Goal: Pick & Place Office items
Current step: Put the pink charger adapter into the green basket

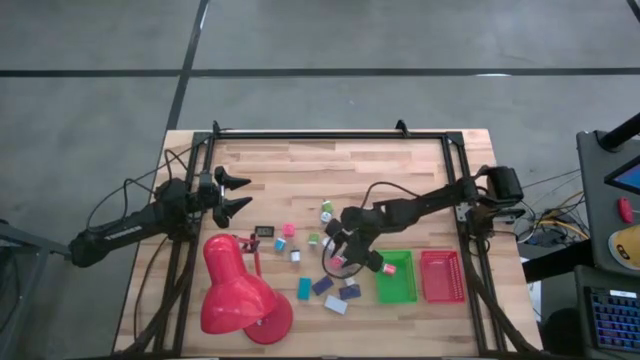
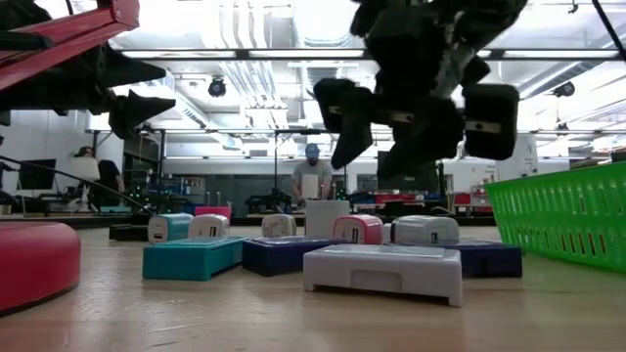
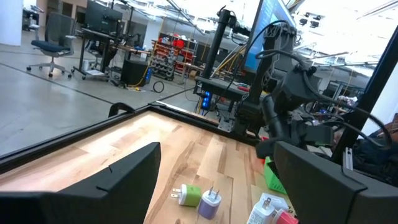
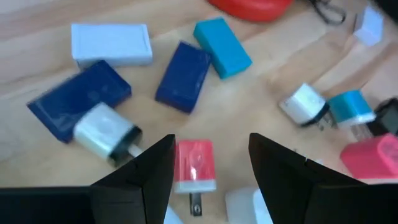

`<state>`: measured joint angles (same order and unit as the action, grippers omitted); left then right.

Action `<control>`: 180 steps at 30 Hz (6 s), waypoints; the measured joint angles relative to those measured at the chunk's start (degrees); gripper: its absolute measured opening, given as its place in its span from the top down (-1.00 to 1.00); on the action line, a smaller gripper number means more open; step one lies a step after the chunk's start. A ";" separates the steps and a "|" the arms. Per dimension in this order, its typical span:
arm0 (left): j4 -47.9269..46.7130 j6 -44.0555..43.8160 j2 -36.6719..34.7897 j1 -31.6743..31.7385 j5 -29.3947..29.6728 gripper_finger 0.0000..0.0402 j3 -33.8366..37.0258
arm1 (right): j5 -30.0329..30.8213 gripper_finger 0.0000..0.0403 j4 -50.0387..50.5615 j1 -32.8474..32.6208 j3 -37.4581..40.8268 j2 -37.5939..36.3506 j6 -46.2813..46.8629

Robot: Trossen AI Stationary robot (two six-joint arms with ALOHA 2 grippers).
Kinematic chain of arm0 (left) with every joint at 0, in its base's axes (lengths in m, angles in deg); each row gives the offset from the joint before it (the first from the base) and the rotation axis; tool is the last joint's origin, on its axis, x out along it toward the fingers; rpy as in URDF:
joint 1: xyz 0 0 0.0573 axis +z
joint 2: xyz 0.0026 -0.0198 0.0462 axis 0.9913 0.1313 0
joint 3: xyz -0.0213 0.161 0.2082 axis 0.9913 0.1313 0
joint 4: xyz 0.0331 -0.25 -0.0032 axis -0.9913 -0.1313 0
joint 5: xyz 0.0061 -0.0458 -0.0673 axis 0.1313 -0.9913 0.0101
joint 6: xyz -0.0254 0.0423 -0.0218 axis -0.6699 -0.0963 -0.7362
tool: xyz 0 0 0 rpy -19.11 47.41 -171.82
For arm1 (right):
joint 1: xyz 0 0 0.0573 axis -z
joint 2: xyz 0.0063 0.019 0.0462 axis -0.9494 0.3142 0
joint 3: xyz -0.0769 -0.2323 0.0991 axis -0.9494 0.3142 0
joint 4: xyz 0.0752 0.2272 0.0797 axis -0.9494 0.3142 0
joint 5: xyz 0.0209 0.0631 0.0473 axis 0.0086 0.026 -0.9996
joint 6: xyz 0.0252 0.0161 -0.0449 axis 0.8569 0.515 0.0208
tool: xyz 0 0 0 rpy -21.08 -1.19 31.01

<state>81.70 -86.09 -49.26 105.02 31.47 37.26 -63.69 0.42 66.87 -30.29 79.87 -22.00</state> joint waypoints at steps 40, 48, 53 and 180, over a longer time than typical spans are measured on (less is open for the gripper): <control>-0.13 0.00 0.28 0.02 0.00 -0.59 -0.01 | 8.90 0.31 6.68 0.50 -7.17 6.27 11.04; -0.15 0.00 0.28 0.00 -0.01 -0.59 0.00 | 7.60 0.20 7.04 0.46 -6.52 6.17 7.02; -0.15 0.00 0.28 0.01 0.00 -0.59 0.00 | 7.55 -0.04 6.95 0.37 -6.46 6.17 5.96; -0.39 0.00 0.42 0.00 0.00 -0.59 0.00 | 9.98 0.31 8.15 0.24 -8.34 8.31 4.76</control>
<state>81.31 -86.10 -48.84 105.02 31.47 37.26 -53.71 8.57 67.11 -38.63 88.18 -17.24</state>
